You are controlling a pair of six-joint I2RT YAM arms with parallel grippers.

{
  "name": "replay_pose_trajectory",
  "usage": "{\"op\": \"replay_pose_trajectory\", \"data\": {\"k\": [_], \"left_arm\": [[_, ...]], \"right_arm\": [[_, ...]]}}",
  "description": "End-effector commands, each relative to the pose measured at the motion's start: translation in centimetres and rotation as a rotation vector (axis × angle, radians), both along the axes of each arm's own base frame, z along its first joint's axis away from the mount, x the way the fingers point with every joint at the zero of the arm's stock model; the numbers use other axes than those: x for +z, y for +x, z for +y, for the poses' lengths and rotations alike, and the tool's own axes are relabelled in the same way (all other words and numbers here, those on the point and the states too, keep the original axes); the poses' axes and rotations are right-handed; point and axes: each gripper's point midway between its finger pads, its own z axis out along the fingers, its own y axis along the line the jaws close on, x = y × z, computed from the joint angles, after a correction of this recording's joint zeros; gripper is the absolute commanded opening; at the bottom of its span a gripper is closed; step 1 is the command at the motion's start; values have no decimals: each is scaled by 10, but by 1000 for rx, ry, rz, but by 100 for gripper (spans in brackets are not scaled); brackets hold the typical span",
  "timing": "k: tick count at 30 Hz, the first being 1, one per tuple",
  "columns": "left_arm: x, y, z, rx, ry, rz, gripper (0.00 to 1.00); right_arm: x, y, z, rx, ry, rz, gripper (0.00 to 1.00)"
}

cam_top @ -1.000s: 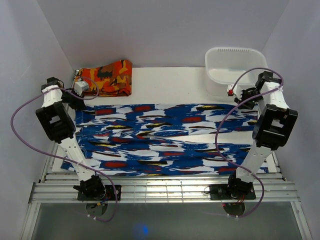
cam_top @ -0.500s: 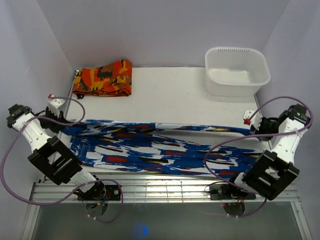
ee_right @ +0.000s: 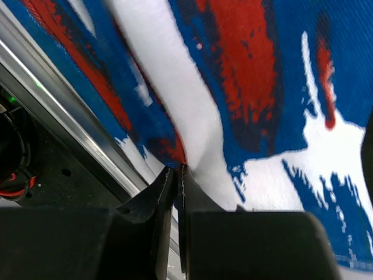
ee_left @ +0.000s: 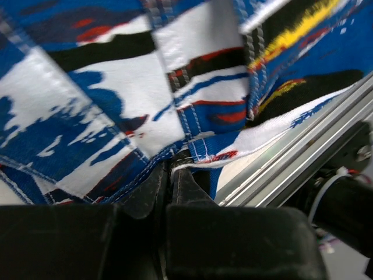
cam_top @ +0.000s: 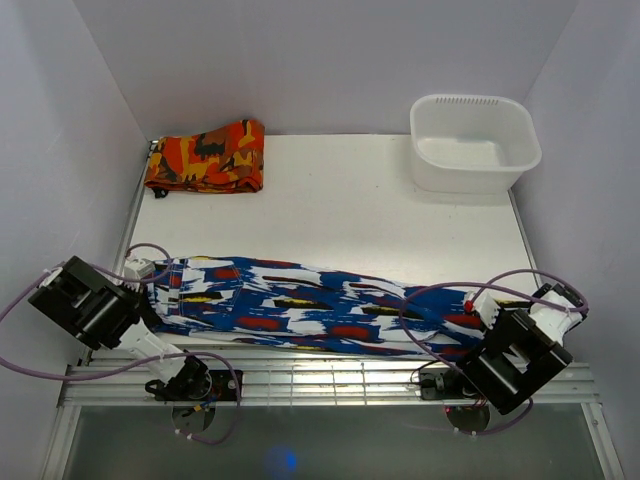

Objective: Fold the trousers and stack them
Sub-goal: Fold the trousers

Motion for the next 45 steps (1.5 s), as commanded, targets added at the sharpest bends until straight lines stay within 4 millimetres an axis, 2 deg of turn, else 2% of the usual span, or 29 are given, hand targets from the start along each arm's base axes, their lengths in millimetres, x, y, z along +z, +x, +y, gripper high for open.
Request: {"op": "replay_pose_trajectory", "data": {"k": [1, 2, 3, 5, 6, 7, 9, 10, 12, 15, 16, 19, 21, 24, 28, 31, 35, 38, 39, 40, 42, 44, 45], "left_arm": [[-34, 31, 66, 111, 164, 35, 0], [-25, 45, 76, 174, 163, 31, 0], [-23, 53, 77, 194, 156, 27, 0], [-19, 72, 71, 209, 139, 38, 0], [-18, 77, 68, 207, 140, 43, 0], [-17, 86, 60, 183, 140, 48, 0], [-12, 98, 58, 196, 152, 40, 0], [-10, 103, 57, 193, 157, 35, 0], [-5, 114, 68, 225, 171, 28, 0], [-8, 121, 82, 276, 187, 58, 0], [-3, 128, 88, 304, 192, 51, 0], [-3, 137, 90, 350, 168, 66, 0], [-5, 138, 90, 364, 165, 90, 0], [-8, 134, 90, 344, 177, 94, 0], [1, 132, 86, 311, 183, 49, 0], [33, 145, 84, 291, 164, -70, 0], [83, 159, 90, 283, 196, -220, 0], [99, 155, 89, 255, 203, -282, 0], [104, 152, 88, 245, 216, -299, 0], [98, 146, 85, 216, 223, -297, 0], [84, 136, 83, 182, 245, -266, 0], [62, 123, 77, 155, 240, -216, 0], [55, 121, 79, 148, 253, -202, 0]], "right_arm": [[-14, 42, -45, 332, -204, -144, 8], [-17, 47, -46, 313, -188, -136, 8], [-12, 62, -51, 313, -207, -157, 8], [-12, 81, -58, 238, -198, -151, 8], [-9, 93, -54, 246, -185, -156, 8], [5, 114, -64, 227, -203, -186, 8], [9, 133, -55, 183, -146, -176, 8], [22, 149, -60, 172, -153, -202, 8], [25, 159, -54, 173, -130, -199, 8], [26, 174, -56, 184, -175, -223, 8], [23, 176, -56, 187, -181, -218, 8], [18, 189, -51, 178, -185, -209, 8], [24, 205, -47, 179, -188, -223, 8], [29, 211, -41, 171, -158, -203, 8], [25, 201, -43, 211, -175, -183, 8], [41, 205, -45, 199, -167, -241, 8], [74, 208, -47, 179, -147, -326, 8], [92, 209, -52, 174, -154, -383, 8], [92, 205, -55, 171, -153, -382, 8], [91, 200, -56, 193, -160, -375, 8], [74, 186, -56, 219, -171, -333, 8], [62, 178, -55, 244, -189, -317, 8], [45, 165, -51, 251, -182, -275, 8]]}}
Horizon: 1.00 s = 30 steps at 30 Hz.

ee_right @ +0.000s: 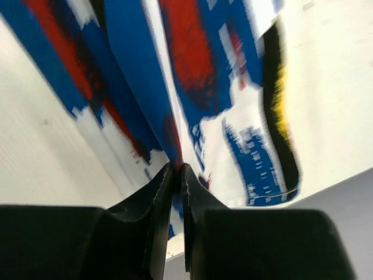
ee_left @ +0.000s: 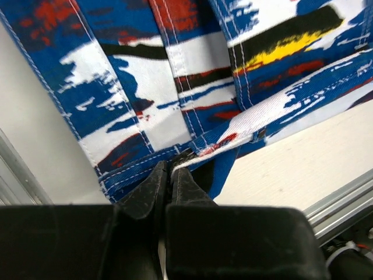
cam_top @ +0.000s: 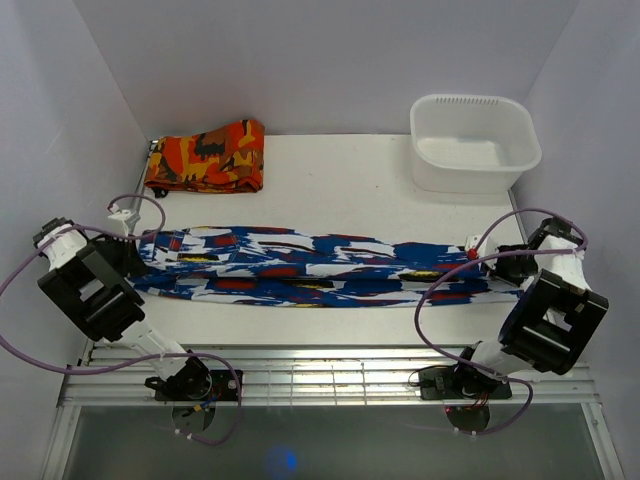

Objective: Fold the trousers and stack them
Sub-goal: Fold the trousers

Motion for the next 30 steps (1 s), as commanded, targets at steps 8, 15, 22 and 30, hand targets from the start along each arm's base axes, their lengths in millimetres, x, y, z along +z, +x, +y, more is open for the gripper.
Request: {"op": "replay_pose_trajectory", "data": {"k": [8, 15, 22, 30], "left_arm": [[15, -16, 45, -68, 121, -99, 93], [81, 16, 0, -105, 49, -278, 98], [28, 41, -71, -110, 94, -204, 98], [-55, 27, -68, 46, 76, 102, 83]], "right_arm": [[8, 10, -61, -106, -197, -25, 81], [84, 47, -37, -264, 123, -13, 82], [65, 74, -25, -504, 257, 116, 65], [18, 68, -37, -726, 202, 264, 50]]}}
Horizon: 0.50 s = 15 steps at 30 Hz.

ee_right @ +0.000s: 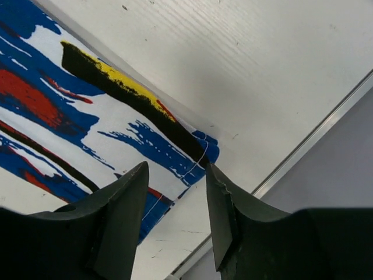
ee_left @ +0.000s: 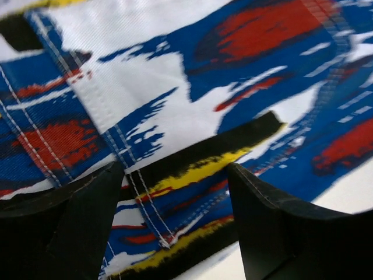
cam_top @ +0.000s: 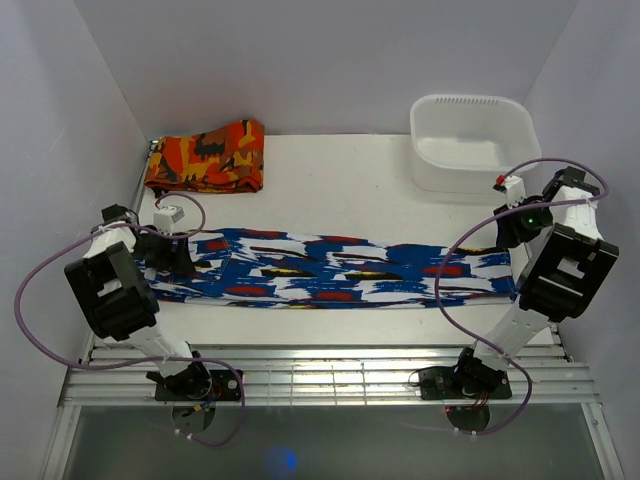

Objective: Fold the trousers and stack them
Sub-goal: Fold the trousers

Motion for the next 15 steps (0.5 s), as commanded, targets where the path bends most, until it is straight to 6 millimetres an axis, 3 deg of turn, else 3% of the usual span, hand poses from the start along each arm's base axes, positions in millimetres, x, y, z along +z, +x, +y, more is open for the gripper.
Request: {"op": "replay_pose_trajectory", "data": {"k": [1, 7, 8, 9, 11, 14, 15], "left_arm": [[-28, -3, 21, 123, 68, 97, 82], [-58, -17, 29, 186, 97, 203, 81], [-63, -20, 31, 199, 111, 226, 81], [-68, -23, 31, 204, 108, 250, 81], [-72, -26, 30, 220, 102, 269, 81], [-56, -28, 16, 170, 38, 248, 80], [-40, -21, -3, 116, -61, 181, 80]], "right_arm": [[-12, -24, -2, -138, -9, 100, 50], [-48, -82, -8, -125, -127, 223, 49], [-66, -103, -4, -111, -139, 279, 48], [-75, -106, -17, -100, -217, 276, 48], [-94, -124, -23, -86, -263, 321, 47], [-94, -121, -31, -78, -277, 326, 41], [-78, -99, -26, -65, -221, 249, 41]]}}
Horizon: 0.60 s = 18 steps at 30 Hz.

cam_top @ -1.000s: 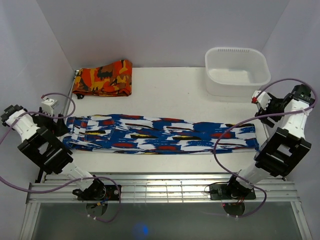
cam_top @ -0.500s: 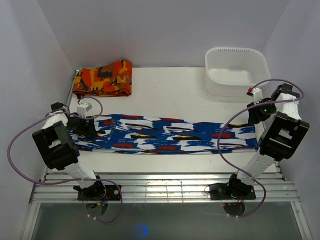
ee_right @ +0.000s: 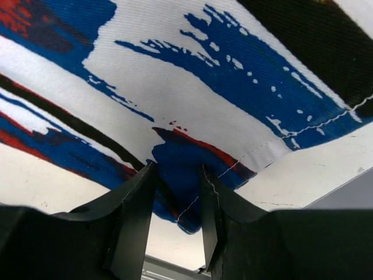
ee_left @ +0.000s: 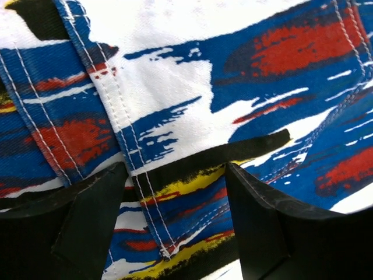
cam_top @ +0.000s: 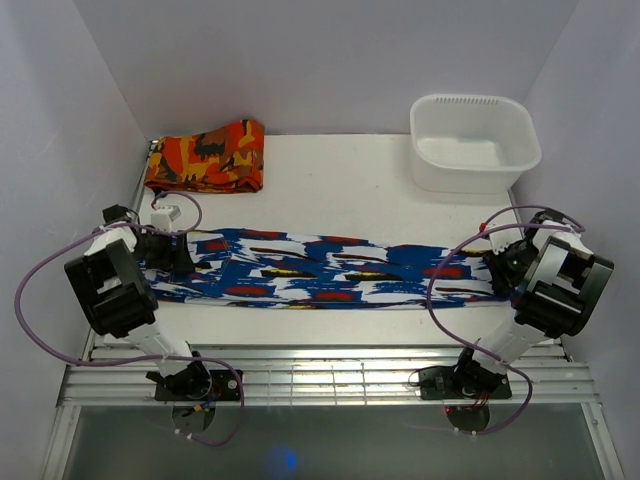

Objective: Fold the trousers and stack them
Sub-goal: Fold the trousers

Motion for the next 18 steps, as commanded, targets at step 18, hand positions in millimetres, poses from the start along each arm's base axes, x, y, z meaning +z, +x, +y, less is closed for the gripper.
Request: {"op": "replay_pose_trajectory", "data": {"k": [18], "left_arm": [[81, 117, -134, -478, -143, -285, 93]], "right_arm": [[160, 131, 291, 546, 573, -402, 64]]}}
